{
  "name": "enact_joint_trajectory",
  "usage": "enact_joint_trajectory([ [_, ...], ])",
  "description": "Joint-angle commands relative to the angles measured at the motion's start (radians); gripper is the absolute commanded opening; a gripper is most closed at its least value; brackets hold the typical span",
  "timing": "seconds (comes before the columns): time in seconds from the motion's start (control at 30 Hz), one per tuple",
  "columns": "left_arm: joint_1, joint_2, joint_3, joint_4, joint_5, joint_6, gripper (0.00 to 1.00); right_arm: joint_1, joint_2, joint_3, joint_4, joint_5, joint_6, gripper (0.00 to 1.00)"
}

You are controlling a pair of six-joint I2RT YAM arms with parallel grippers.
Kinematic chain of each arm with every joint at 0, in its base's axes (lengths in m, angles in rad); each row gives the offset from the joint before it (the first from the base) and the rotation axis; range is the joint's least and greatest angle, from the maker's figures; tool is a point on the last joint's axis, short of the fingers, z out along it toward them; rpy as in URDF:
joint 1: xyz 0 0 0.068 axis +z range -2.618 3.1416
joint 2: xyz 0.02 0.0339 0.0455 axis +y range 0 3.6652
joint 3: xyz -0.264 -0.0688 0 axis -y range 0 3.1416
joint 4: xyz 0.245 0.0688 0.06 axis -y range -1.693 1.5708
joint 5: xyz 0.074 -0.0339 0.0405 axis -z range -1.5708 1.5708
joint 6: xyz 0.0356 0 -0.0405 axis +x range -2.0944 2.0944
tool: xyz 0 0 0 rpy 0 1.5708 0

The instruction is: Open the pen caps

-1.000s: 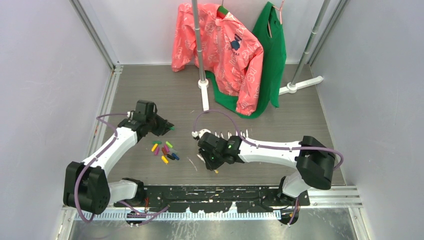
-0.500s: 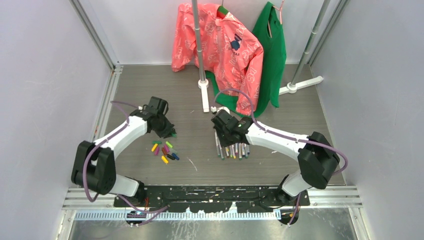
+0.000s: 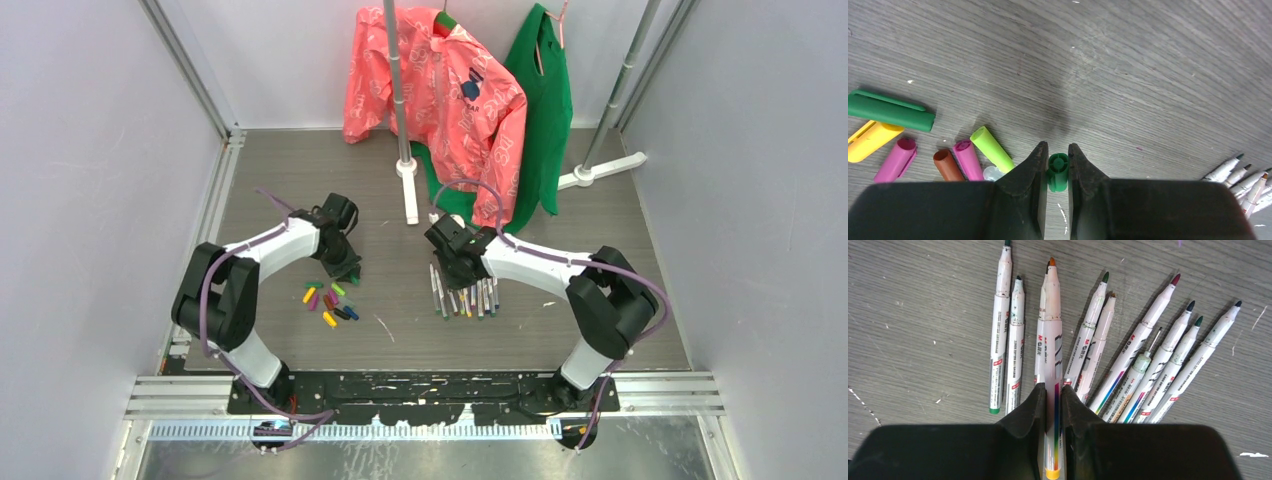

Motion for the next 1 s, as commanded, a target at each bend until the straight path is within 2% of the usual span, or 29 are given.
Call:
enact_joint_trajectory([
  [0.0,-0.014,0.027,0.044,-0.028,-0.020,0.021,0.13,-0.009,0.018,0.041,0.024,0.009,0.008,0.09],
  [0.4,-0.051,0.068,0.069,-0.061,-0.034,0.005,0.28,-0.021,0.061,0.040,0.032,0.014,0.012,0.22],
  [0.6,-0.069,0.074,0.077,-0.081,-0.045,-0.009,0.31,-0.030,0.059,0.037,0.029,0.012,0.013,0.29],
  [0.97,-0.085,0.029,0.098,-0.125,-0.068,-0.026,0.32,-0.032,0.029,0.063,-0.002,0.024,0.008,0.35],
])
